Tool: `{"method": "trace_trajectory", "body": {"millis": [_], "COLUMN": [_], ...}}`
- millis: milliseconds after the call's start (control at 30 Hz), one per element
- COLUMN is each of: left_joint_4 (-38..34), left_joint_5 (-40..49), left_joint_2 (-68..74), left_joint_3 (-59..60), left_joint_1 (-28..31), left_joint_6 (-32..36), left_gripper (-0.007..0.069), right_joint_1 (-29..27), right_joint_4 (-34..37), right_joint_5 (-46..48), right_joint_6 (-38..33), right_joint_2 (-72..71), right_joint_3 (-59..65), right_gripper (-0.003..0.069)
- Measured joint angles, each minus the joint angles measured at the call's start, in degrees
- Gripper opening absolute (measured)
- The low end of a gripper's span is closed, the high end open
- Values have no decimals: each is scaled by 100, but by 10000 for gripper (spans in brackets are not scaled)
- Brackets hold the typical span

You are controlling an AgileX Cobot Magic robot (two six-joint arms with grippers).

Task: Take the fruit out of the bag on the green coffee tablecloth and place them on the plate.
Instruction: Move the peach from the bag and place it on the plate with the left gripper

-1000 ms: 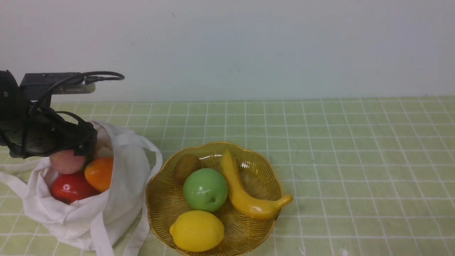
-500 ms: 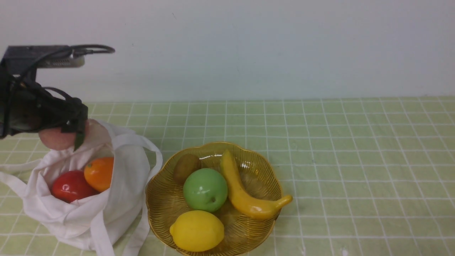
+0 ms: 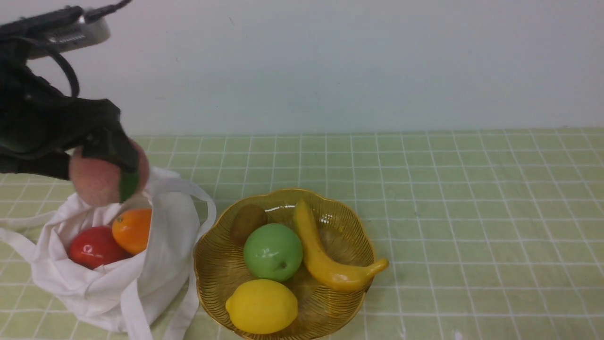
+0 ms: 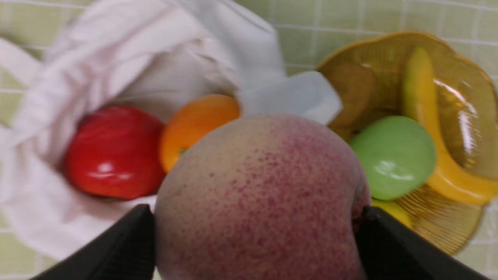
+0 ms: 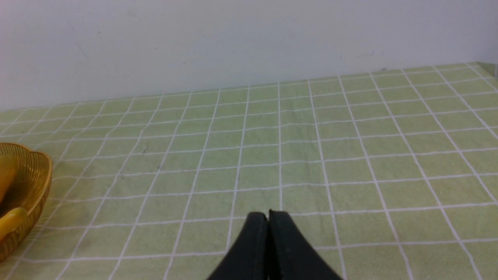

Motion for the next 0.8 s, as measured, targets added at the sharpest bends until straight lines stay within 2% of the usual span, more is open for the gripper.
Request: {"method": "trace_trajectory", "body": {"millis": [133,300,500,800], "left_joint_4": [-619,-562,-133,-520], "left_joint_5": [-95,-234,-428,-701], "left_joint_2": [417,1001,1559,2136], "left_joint_3": [173,196,196,196], "left_joint_1": [-637,-1251,-1478,-1517], "left_joint_6": [529,678,671,579], "left_gripper": [598,598,598,598], "right_joint_1": [0,0,0,0], "right_joint_4": [0,0,0,0], "right_joint_5": [0,0,0,0], "right_joint_6": [0,0,0,0], "right_joint_2": [0,0,0,0], "right_joint_3": [0,0,0,0], "right_gripper": [-15,-15,-15,-15]}}
